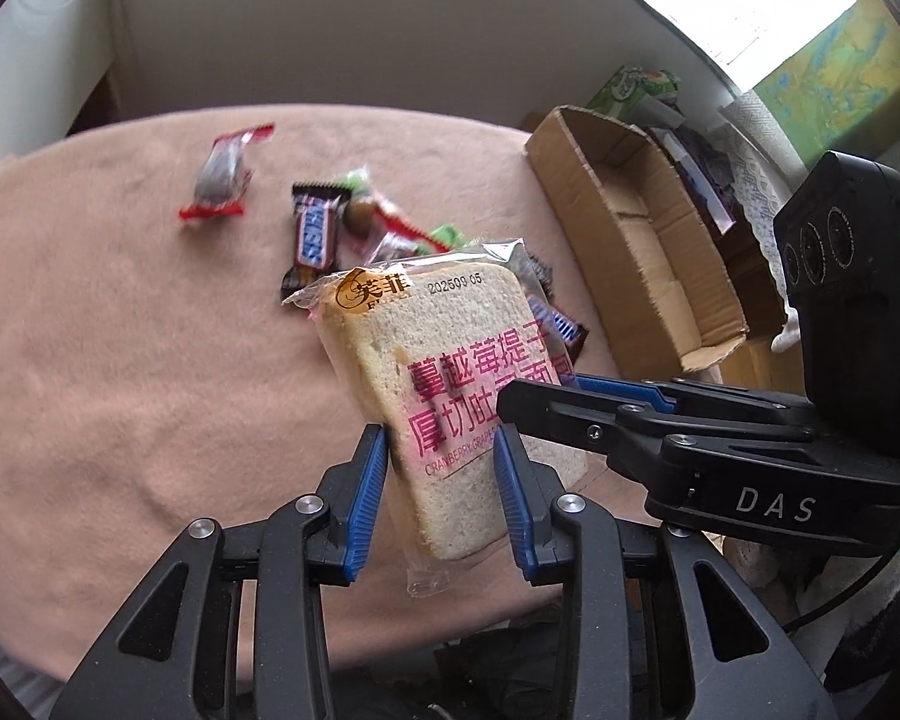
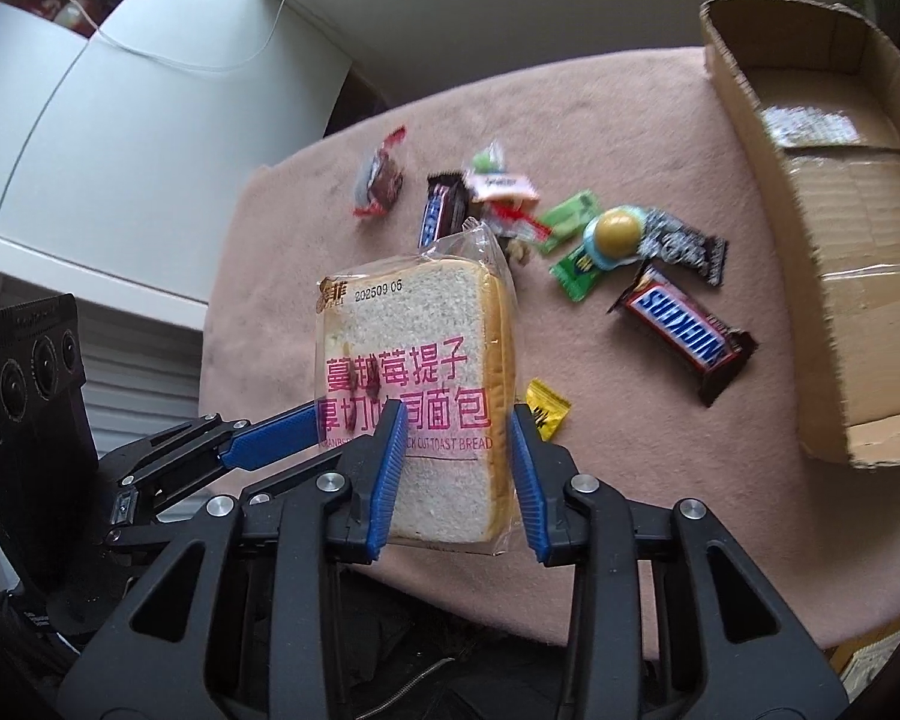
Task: Organize snacks
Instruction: 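Carry the bread loaf with the right gripper into the cardboard box and release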
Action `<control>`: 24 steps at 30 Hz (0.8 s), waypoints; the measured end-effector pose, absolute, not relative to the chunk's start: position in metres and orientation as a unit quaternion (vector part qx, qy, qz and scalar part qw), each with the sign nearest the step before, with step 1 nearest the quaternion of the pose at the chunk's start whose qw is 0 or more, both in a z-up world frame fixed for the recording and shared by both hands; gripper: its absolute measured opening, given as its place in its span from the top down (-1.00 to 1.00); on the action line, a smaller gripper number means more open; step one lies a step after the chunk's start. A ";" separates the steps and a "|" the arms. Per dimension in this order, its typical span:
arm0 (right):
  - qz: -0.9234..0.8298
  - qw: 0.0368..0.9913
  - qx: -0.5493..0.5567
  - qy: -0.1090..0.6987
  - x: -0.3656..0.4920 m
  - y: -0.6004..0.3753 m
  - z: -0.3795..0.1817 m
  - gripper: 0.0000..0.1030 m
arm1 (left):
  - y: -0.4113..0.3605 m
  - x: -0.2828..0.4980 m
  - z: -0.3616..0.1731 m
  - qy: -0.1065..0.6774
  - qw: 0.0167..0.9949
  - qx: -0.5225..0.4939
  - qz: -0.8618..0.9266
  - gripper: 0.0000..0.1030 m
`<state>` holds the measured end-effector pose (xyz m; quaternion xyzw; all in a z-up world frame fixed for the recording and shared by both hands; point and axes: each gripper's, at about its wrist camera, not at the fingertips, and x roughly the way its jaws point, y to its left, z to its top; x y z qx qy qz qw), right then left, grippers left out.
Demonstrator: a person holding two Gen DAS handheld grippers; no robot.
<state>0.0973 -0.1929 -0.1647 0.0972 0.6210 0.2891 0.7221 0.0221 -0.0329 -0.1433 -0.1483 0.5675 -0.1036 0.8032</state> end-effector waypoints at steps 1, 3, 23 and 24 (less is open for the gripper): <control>0.284 0.728 0.100 0.617 0.100 -0.199 -0.160 0.30 | -0.038 0.026 -0.140 0.564 0.806 -0.144 -0.109 0.35; 0.276 0.735 0.103 0.611 0.103 -0.206 -0.154 0.30 | -0.047 0.035 -0.136 0.560 0.809 -0.137 -0.119 0.35; 0.149 0.789 0.160 0.574 0.139 -0.337 -0.132 0.30 | -0.163 0.111 -0.123 0.544 0.798 -0.074 -0.249 0.35; 0.142 0.790 0.161 0.574 0.140 -0.344 -0.132 0.30 | -0.169 0.113 -0.123 0.543 0.797 -0.073 -0.254 0.35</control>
